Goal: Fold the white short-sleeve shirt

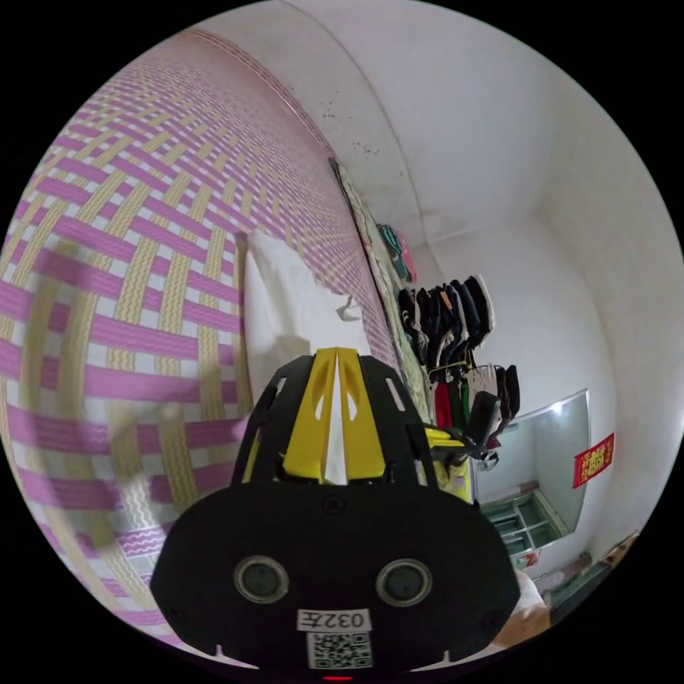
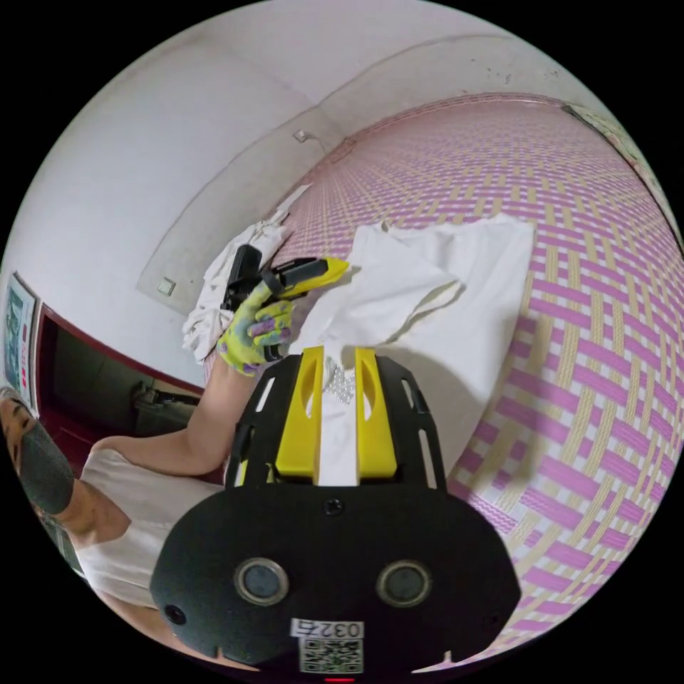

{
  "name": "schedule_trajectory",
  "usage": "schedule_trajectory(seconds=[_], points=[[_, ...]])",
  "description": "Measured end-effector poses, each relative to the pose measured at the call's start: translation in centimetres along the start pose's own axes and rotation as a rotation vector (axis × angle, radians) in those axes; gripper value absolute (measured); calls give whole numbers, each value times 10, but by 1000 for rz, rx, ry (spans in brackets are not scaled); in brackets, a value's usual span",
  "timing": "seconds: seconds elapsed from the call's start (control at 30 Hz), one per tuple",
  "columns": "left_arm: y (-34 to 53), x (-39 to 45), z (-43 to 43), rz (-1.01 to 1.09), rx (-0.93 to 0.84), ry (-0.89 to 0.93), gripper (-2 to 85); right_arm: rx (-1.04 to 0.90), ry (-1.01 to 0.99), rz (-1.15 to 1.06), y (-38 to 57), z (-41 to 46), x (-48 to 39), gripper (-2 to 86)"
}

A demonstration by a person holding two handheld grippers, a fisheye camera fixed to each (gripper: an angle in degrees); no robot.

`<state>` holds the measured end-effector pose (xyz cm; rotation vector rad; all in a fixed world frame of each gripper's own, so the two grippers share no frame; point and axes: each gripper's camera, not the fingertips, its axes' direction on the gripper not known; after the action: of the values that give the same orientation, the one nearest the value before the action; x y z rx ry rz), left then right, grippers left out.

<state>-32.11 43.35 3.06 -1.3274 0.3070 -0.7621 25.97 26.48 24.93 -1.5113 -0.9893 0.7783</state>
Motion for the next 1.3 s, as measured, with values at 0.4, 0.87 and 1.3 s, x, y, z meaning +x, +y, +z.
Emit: schedule_trajectory(seconds=[0.4, 0.87, 1.3], points=[[-6, 38, 28, 97, -85, -156, -9, -15, 151, -33, 38, 7, 2, -10], [0, 83, 89, 327, -336, -245, -9, -5, 100, -11, 53, 30, 38, -10], [36, 117, 111, 536, -509, -347, -9, 289, 3, -76, 348, -57, 16, -3]])
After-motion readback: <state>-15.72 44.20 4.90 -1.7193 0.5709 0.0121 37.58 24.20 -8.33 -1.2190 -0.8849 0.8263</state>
